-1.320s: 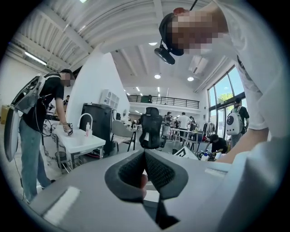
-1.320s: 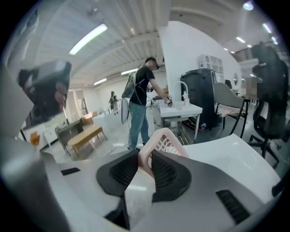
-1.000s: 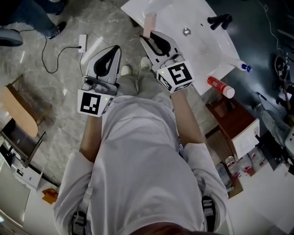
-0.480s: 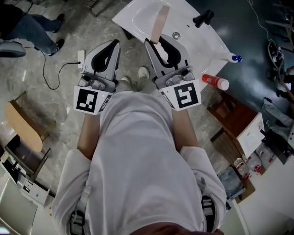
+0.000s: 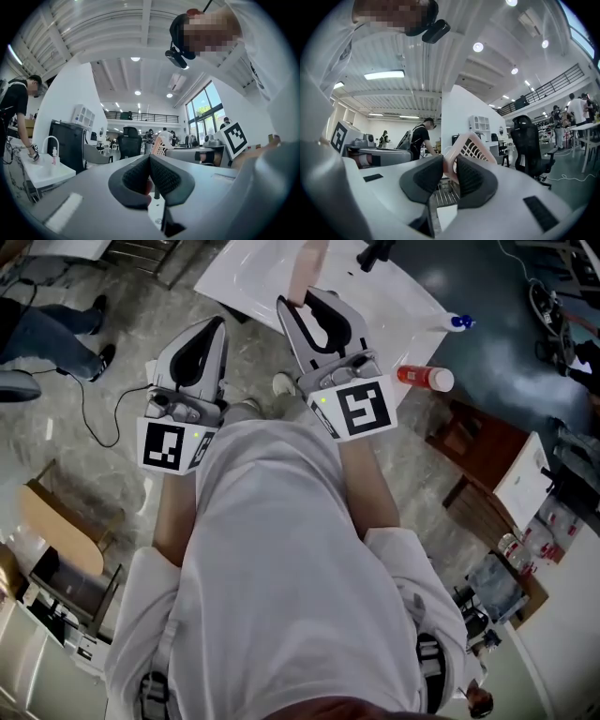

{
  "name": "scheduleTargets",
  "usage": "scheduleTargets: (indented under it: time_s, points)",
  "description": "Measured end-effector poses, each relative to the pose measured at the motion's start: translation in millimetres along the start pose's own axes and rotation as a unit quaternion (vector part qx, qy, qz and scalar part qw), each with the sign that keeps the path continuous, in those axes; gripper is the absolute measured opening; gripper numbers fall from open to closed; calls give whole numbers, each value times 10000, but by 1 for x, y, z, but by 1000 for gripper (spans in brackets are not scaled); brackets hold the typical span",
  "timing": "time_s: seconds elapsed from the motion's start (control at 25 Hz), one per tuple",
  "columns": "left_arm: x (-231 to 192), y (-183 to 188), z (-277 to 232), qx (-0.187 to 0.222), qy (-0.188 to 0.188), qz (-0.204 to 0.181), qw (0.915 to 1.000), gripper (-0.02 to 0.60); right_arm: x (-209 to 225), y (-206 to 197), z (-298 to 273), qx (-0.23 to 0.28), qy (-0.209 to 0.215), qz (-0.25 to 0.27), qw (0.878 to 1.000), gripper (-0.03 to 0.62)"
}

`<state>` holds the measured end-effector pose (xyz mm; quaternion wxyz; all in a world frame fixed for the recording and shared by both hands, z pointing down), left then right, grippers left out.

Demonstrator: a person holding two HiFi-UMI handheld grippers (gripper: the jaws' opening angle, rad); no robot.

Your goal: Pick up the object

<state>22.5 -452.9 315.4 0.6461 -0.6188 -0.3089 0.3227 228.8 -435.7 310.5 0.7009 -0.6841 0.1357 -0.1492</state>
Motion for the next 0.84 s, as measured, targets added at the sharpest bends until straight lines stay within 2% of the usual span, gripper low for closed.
scheduleTargets:
  time_s: [0.4,0.84]
  points:
    - [11,17,-22,179,-413,-67,9990,0,5,18,9,140,-194,98,9997,92]
    - [15,14,-27,195,-489,23,9986,0,3,27,17,144,-220,233,9994,92]
Point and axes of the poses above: the fingertips, and each gripper's own axes: z backward along the fingers, x to its right, y out of its top, the point moved 10 cm from there along z, backward along the fingers, and after that the axes turned 2 degrees about -y, right-handed, at the moved point
